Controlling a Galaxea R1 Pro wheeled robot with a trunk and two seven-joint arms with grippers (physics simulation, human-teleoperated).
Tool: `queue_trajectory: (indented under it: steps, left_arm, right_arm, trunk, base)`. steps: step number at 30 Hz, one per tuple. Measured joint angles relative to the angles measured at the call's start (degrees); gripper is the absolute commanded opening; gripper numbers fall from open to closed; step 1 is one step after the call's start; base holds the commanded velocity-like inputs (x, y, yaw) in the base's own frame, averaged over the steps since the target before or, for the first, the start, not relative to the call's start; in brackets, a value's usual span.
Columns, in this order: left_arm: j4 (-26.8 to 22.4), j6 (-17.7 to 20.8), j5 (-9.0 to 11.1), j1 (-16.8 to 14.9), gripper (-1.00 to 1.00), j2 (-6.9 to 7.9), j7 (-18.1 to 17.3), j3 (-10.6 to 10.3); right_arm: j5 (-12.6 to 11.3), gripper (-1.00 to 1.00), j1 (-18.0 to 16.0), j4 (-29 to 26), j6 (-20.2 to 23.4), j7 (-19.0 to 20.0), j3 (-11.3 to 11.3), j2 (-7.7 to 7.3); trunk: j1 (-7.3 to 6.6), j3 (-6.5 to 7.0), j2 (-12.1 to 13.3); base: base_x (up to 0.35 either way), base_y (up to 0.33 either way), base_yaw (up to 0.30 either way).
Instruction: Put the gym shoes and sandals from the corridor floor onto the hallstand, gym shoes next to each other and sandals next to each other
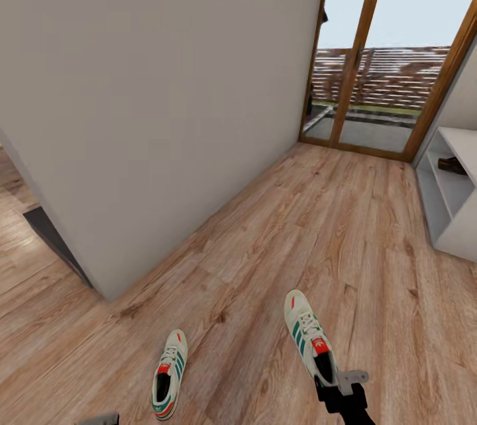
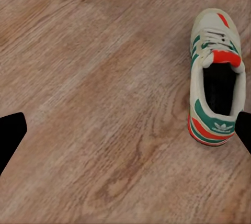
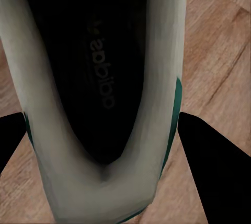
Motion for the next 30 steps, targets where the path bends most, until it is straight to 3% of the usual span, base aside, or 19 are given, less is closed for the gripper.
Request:
queue_trajectory:
  steps: [2,4,6,14,19,25,30]
  left_arm:
    - [0.0,2.0,-0.1,-1.3,1.00,0.07,-0.2,-0.2]
    - [0.0,6.3,-0.2,-4.6,1.00,0.31,-0.5,-0.4]
    - [0.0,9.9,-0.3,-7.7,1.00,0.50,-0.7,-0.5]
    - [0.0,13.6,-1.1,-13.4,1.00,0.64,-2.3,-0.8]
    - [0.0,17.5,-4.6,-16.5,1.00,0.52,-6.8,-2.8]
    - [-0.1,17.5,-5.2,-16.1,1.00,0.55,-7.1,-3.6]
    - [-0.1,15.3,-5.1,-15.8,1.00,0.55,-7.1,-3.6]
  right_arm:
    - [0.0,-1.00,0.0,-2.4,0.2,0.0,-0.1,0.03]
    - [0.0,-1.00,0.0,-9.0,2.2,0.0,-0.1,0.08]
    - [-0.1,-1.00,-0.1,-15.5,7.3,0.0,-0.1,0.12]
    - [-0.3,-1.00,0.0,-30.3,20.8,0.2,0.0,0.16]
    - [-0.3,-1.00,-0.4,-38.0,28.6,0.4,0.0,-0.04]
    - [-0.3,-1.00,-0.4,-39.5,29.8,0.8,0.2,-0.43]
    - [-0.2,-1.00,-0.4,-39.2,29.9,0.9,0.2,-0.34]
  trunk:
    - [0.00,0.01,0.0]
    - [0.00,0.01,0.0]
    - [0.00,0.02,0.0]
    - [0.00,0.00,0.0]
    - [0.00,0.01,0.0]
    - [0.00,0.00,0.0]
    - [0.00,0.00,0.0]
  base:
    - [0.000,0.000,0.000]
    - [0.000,0.000,0.000]
    - [0.000,0.000,0.000]
    - [0.000,0.000,0.000]
    - [0.000,0.000,0.000]
    - [0.000,0.000,0.000]
    - [0.000,0.000,0.000]
